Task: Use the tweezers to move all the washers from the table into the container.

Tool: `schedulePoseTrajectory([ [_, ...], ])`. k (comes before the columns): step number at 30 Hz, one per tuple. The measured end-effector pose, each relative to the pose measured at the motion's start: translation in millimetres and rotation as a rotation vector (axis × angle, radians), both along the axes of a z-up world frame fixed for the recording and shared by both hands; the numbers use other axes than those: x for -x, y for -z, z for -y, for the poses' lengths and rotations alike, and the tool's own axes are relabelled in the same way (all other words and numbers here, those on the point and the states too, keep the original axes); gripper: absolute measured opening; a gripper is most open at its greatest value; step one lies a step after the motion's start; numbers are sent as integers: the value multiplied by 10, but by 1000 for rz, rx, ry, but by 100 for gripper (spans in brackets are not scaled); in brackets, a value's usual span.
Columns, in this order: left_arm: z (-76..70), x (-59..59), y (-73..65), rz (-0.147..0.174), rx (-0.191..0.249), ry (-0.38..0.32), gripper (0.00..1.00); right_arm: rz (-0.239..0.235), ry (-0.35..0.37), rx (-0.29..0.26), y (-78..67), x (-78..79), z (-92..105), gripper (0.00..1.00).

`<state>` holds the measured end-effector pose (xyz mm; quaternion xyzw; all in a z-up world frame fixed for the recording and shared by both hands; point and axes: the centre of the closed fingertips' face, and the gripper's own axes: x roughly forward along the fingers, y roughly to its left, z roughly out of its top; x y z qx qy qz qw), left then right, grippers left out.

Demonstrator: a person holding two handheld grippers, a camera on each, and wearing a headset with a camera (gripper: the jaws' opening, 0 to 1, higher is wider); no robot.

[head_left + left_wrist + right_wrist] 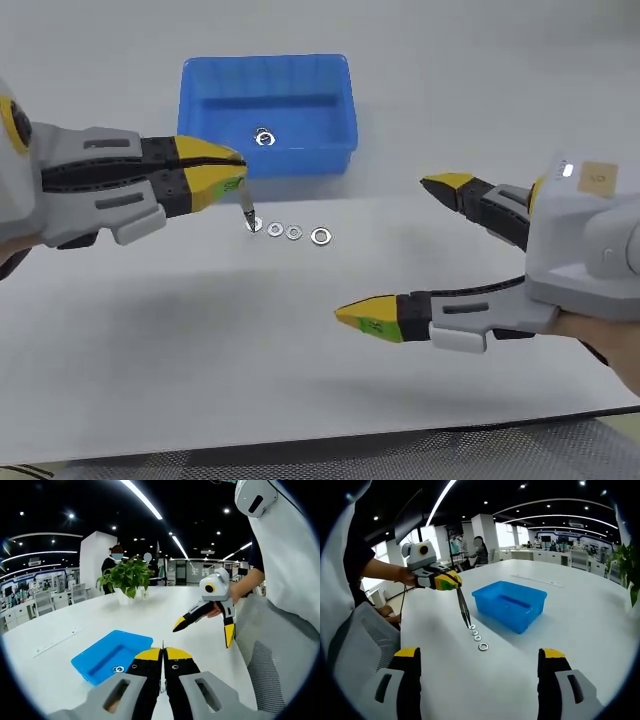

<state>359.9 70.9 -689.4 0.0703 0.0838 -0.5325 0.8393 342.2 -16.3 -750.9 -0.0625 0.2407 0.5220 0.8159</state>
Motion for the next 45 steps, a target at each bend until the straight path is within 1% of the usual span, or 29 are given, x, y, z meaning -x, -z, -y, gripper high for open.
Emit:
schedulePoseTrajectory([
  [2, -2, 2, 0, 1, 3, -2, 4, 1, 1, -1, -5, -3, -1, 98],
  [4, 3, 1, -17, 2, 15, -3, 4, 1, 3, -6, -14, -1, 0, 97],
  [8, 23, -9, -14, 2, 16, 4, 4, -4, 5, -7, -6, 12, 9, 97],
  [10, 26, -23, 24, 2, 2, 4, 4, -4, 7, -1, 7, 14, 22, 97],
  [16, 22, -30, 47, -10, 12, 2, 4, -8, 11, -6, 2, 9, 33, 96],
  [18, 9, -41, 50, -17, 5, 4, 4, -10, 8, -9, 0, 0, 15, 95],
  [20, -9, -59, 58, -40, -26, 5, 4, -11, -12, -12, -5, -10, -44, 91],
  [21, -19, -55, 67, -32, -60, 18, 4, 2, -36, -20, -23, -16, -103, 89],
  [22, -17, -41, 72, -27, -92, 40, 4, 5, -45, -23, -33, -25, -141, 87],
  [24, 4, -37, 66, -41, -99, 48, 4, 8, -81, -43, -69, -44, -271, 84],
  [25, 6, -36, 70, -33, -110, 54, 4, 10, -95, -48, -80, -55, -324, 82],
  [27, 10, -40, 73, -44, -116, 54, 4, 14, -128, -50, -98, -74, -432, 78],
  [29, 13, -33, 80, -50, -120, 56, 4, 13, -160, -69, -126, -93, -554, 73],
  [30, 15, -35, 81, -56, -119, 53, 4, 11, -192, -79, -132, -85, -623, 70],
  [31, 15, -34, 82, -55, -123, 52, 4, 6, -218, -81, -122, -71, -670, 65],
  [34, 18, -6, 83, -58, -151, 57, 4, -4, -274, -56, -22, -77, -791, 56],
  [36, 2, 0, 89, -58, -169, 53, 4, -4, -309, -40, 29, -86, -871, 54],
  [37, -18, -2, 94, -66, -174, 43, 4, -5, -318, -35, 43, -92, -899, 53],
  [41, -35, 38, 102, -79, -168, 30, 4, -12, -366, -30, 70, -91, -1027, 51],
  [44, -29, 58, 106, -81, -168, 21, 4, -14, -398, -26, 79, -76, -1093, 48],
  [45, -26, 61, 108, -80, -165, 15, 4, -11, -416, -22, 90, -71, -1118, 45],
])
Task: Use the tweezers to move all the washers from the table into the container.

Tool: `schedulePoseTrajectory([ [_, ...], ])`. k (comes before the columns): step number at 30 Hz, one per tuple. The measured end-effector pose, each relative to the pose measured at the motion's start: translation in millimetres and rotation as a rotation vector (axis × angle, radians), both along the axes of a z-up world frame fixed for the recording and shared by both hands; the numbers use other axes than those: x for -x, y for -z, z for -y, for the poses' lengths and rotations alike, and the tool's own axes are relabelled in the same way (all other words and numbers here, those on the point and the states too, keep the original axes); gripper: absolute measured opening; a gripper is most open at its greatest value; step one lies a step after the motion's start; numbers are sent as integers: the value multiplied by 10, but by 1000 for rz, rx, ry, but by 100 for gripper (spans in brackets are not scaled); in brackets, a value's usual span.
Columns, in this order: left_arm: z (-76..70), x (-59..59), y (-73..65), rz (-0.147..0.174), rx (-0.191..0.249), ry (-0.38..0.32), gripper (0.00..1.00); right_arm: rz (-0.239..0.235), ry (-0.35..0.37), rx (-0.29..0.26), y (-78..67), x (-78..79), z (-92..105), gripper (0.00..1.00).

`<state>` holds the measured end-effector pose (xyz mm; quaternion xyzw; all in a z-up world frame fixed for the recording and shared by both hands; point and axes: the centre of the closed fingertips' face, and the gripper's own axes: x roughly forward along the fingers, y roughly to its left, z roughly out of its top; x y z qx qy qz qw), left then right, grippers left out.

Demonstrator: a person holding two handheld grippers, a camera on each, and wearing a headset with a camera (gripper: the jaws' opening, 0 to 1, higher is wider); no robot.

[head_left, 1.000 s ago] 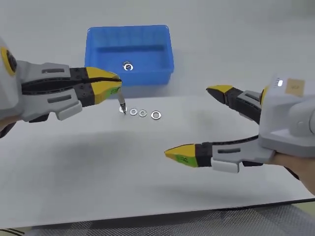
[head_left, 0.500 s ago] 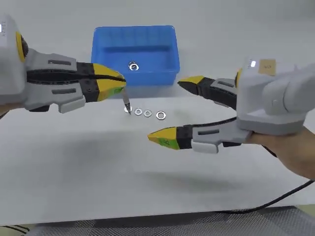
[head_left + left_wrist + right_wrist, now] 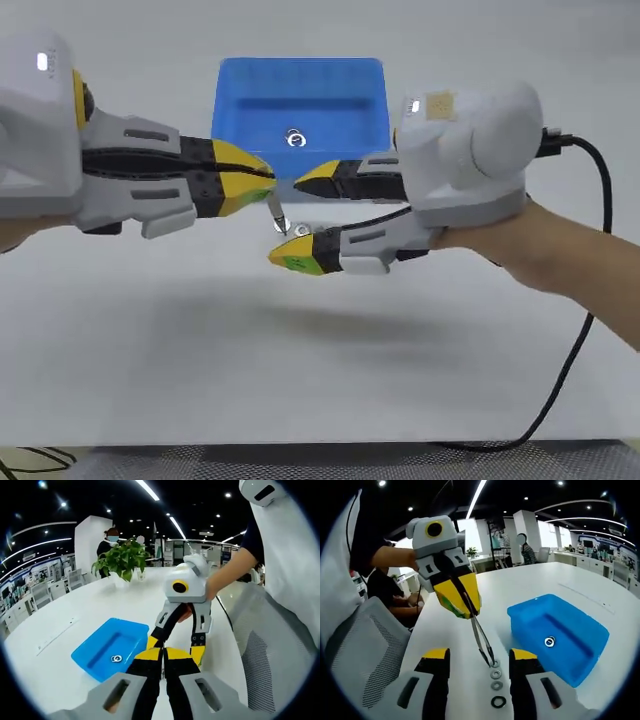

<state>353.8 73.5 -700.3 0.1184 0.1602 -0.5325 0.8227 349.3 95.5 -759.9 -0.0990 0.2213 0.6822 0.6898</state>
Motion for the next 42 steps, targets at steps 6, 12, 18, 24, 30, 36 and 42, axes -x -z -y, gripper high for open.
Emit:
schedulePoseTrajectory([
  [6, 16, 14, 5, -4, 7, -15, 5, 25, -58, 35, 98, -91, -69, 32],
  [12, 96, 32, -17, -8, 8, -23, 5, 66, -131, 70, 120, -66, -92, 25],
  [18, 119, 20, -25, -17, 9, -42, 5, 99, -175, 80, 128, -18, -117, 17],
  [24, 100, 28, -15, -22, 8, -45, 5, 124, -214, 91, 136, 4, -120, 13],
  [30, 93, 32, -7, -26, 6, -46, 5, 142, -243, 89, 136, 14, -121, 12],
  [36, 103, 23, 4, -25, 3, -50, 5, 174, -260, 89, 144, 10, -110, 10],
  [42, 116, 35, 29, -45, -2, -78, 7, 211, -247, 76, 148, -27, -102, 10],
])
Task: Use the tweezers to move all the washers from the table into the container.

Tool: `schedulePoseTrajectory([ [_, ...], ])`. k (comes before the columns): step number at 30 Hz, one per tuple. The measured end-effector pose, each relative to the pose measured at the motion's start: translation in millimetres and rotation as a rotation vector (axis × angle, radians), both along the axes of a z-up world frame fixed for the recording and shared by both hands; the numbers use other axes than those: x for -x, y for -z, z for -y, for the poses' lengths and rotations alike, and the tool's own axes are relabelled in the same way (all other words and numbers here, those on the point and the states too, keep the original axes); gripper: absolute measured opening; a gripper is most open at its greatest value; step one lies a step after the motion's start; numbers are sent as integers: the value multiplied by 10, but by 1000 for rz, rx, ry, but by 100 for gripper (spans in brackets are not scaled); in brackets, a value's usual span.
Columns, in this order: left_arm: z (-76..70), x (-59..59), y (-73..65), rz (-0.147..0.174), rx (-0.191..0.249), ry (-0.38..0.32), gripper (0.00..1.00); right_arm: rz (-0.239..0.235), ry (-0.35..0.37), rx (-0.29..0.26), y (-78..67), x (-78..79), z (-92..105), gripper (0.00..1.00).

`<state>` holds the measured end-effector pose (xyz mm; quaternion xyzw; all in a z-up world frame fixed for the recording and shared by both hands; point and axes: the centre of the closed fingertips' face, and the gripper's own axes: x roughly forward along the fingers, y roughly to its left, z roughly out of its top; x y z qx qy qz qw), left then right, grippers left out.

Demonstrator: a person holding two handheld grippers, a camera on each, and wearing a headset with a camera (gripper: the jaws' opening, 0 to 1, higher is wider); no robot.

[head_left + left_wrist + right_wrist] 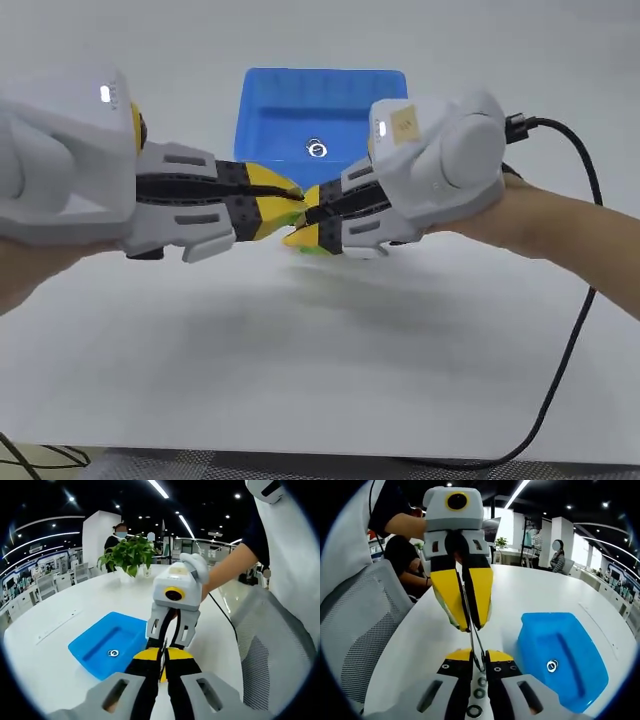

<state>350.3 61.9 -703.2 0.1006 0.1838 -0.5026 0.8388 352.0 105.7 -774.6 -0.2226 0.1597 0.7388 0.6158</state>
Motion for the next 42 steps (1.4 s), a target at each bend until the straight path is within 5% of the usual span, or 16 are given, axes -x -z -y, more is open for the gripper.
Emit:
schedulePoseTrajectory([
  [7, 14, 24, -9, 18, 6, -1, 20, -5, 39, -15, -16, -31, 16, 9],
  [26, -130, 78, -95, 12, 39, -61, 22, 38, 44, -23, -147, 10, -25, 9],
  [30, -192, 91, -135, 23, 41, -88, 24, 49, 41, -26, -220, 35, -49, 9],
  [34, -279, 88, -117, 57, -19, -112, 28, 74, 37, -24, -326, 42, -61, 9],
  [42, -437, 132, -196, 67, 19, -164, 40, 97, 55, -61, -607, -26, -83, 9],
])
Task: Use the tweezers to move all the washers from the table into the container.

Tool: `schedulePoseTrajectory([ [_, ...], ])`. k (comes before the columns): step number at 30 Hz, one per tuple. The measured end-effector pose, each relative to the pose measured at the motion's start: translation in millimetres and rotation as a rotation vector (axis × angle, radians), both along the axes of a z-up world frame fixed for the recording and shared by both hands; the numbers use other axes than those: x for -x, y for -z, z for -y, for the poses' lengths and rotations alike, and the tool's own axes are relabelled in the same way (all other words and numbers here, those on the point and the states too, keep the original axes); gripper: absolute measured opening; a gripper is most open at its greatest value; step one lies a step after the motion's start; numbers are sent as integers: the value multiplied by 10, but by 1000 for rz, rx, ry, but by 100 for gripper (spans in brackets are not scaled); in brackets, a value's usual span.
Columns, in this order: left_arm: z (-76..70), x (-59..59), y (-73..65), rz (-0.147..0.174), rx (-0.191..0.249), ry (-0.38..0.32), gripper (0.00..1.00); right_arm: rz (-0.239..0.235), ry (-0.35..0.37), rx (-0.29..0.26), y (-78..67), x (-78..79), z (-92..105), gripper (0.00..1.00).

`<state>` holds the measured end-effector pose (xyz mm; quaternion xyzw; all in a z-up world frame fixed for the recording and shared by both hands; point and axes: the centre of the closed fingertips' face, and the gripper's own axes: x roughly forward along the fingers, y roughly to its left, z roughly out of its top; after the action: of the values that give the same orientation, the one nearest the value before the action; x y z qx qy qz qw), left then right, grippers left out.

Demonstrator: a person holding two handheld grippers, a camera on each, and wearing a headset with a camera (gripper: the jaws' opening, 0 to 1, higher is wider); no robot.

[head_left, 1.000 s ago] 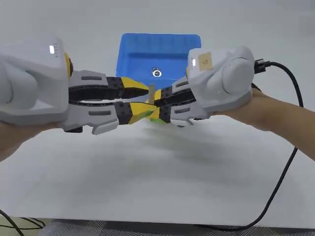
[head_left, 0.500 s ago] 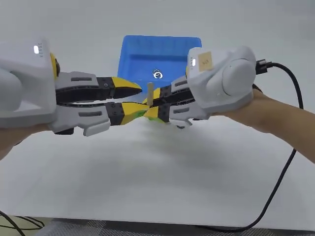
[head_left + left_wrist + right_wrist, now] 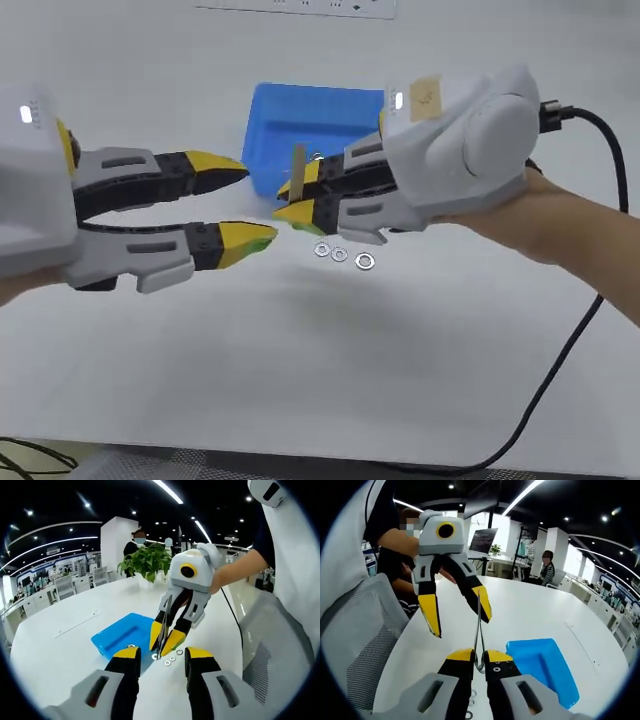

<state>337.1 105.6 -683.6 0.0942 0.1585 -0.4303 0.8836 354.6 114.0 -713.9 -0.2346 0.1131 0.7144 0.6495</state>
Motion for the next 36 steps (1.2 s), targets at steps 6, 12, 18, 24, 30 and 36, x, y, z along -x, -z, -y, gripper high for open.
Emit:
schedulePoseTrajectory([
  [6, -81, 42, -2, -19, 4, -12, 49, 30, 26, -31, -197, -143, 2, 9],
  [12, -88, 75, -81, 0, 19, -19, 61, 43, 65, -48, -287, -396, 37, 9],
  [18, -153, 98, -65, -1, 18, -49, 76, 72, 108, -39, -282, -674, 50, 9],
  [24, -210, 122, 11, -40, 11, -65, 90, 73, 112, -14, -102, -891, 6, 9],
  [30, -196, 100, -93, -48, 109, -101, 99, 65, 121, 32, 155, -1043, -10, 9],
  [36, -214, 94, -55, -53, 77, -102, 99, 50, 128, 79, 391, -1084, 12, 9],
])
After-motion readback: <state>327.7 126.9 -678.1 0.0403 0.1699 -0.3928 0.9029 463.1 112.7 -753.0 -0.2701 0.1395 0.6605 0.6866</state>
